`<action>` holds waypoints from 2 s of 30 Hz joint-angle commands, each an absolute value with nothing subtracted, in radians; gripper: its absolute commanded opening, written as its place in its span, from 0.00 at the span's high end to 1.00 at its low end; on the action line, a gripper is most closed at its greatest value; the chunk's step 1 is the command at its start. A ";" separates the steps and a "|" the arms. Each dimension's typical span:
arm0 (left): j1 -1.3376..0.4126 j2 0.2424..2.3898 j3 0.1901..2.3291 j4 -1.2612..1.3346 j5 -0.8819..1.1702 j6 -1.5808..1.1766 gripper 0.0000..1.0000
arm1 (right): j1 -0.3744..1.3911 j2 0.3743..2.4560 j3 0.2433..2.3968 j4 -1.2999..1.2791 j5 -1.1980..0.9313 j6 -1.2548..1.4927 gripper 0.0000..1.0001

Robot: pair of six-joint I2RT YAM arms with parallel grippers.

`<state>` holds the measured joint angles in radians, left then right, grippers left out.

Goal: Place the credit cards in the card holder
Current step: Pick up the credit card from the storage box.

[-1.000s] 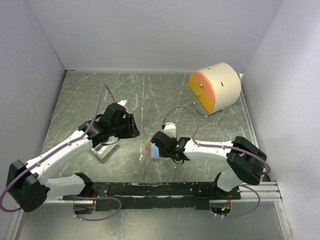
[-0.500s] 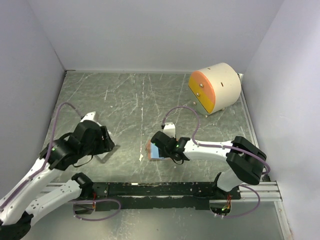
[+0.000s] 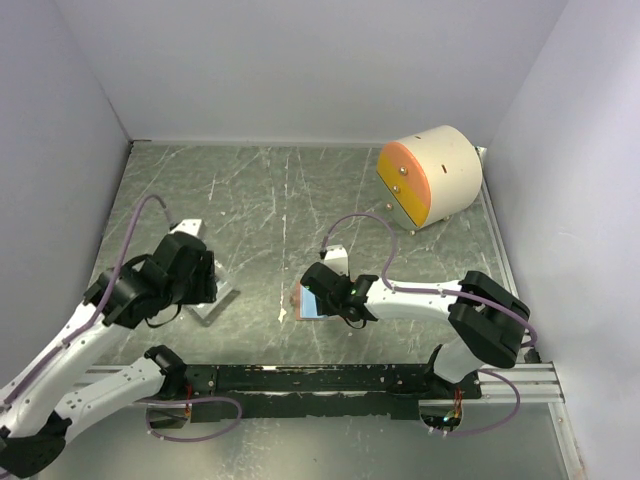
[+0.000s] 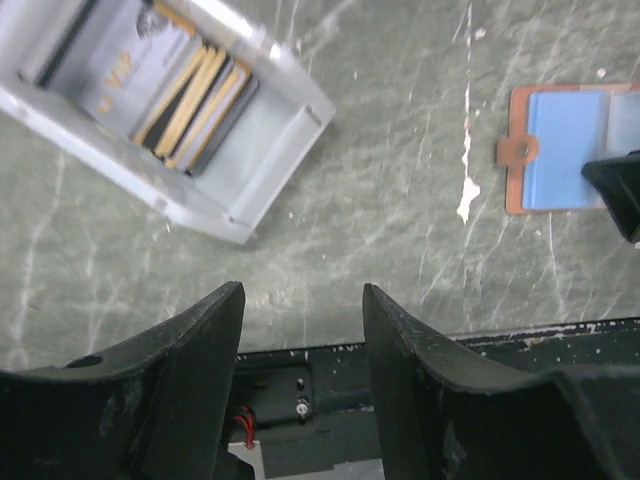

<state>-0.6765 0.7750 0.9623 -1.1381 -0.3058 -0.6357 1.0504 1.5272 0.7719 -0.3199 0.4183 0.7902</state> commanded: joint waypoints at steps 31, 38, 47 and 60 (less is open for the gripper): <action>-0.282 1.026 0.651 -0.420 -0.265 0.340 0.32 | 1.003 1.436 0.718 -0.266 0.326 0.656 0.58; -0.276 1.098 0.630 -0.382 -0.158 0.344 0.37 | 1.000 1.408 0.716 -0.281 0.325 0.663 0.58; -0.277 1.116 0.622 -0.347 -0.060 0.335 0.41 | 0.997 1.384 0.721 -0.307 0.344 0.667 0.58; -0.284 1.164 0.640 -0.293 0.069 0.328 0.43 | 0.997 1.399 0.733 -0.314 0.348 0.674 0.58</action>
